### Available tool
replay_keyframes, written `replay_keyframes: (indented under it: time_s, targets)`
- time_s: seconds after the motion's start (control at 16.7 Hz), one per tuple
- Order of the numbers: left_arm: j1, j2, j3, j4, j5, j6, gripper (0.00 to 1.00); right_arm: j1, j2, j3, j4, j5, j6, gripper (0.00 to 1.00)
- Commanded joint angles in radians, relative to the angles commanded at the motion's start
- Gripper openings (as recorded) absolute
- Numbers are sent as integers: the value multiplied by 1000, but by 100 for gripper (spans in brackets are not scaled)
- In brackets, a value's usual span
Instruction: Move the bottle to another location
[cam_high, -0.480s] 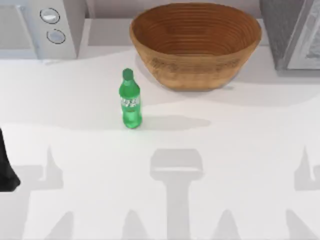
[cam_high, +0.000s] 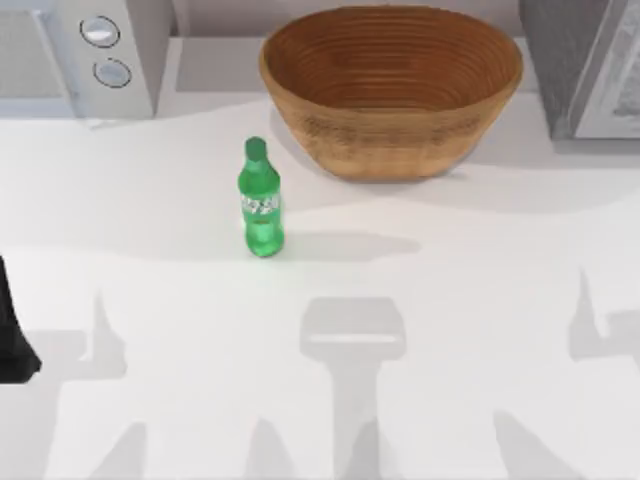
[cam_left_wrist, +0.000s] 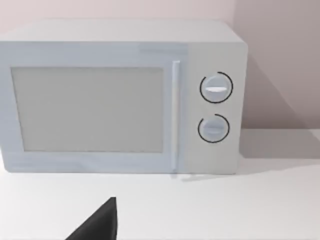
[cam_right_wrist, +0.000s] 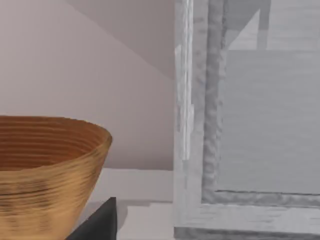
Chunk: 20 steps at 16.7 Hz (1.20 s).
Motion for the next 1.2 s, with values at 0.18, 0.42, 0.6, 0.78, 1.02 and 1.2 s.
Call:
replay_keyframes:
  time_s: [0.18, 0.42, 0.6, 0.78, 1.02, 1.2]
  targets:
    - [0, 0, 0, 0, 0, 0, 100, 78, 252, 84, 189, 1, 6, 100]
    - [0, 0, 0, 0, 0, 0, 100, 205, 708, 208, 478, -1, 11, 100]
    - [0, 0, 0, 0, 0, 0, 100, 307, 1079, 303, 700, -6, 12, 100]
    - [0, 0, 0, 0, 0, 0, 100, 406, 1430, 395, 913, -12, 12, 100]
    - [0, 0, 0, 0, 0, 0, 100, 520, 1802, 507, 1165, -20, 9, 100]
    - [0, 0, 0, 0, 0, 0, 100, 586, 1995, 577, 1315, -25, 5, 100]
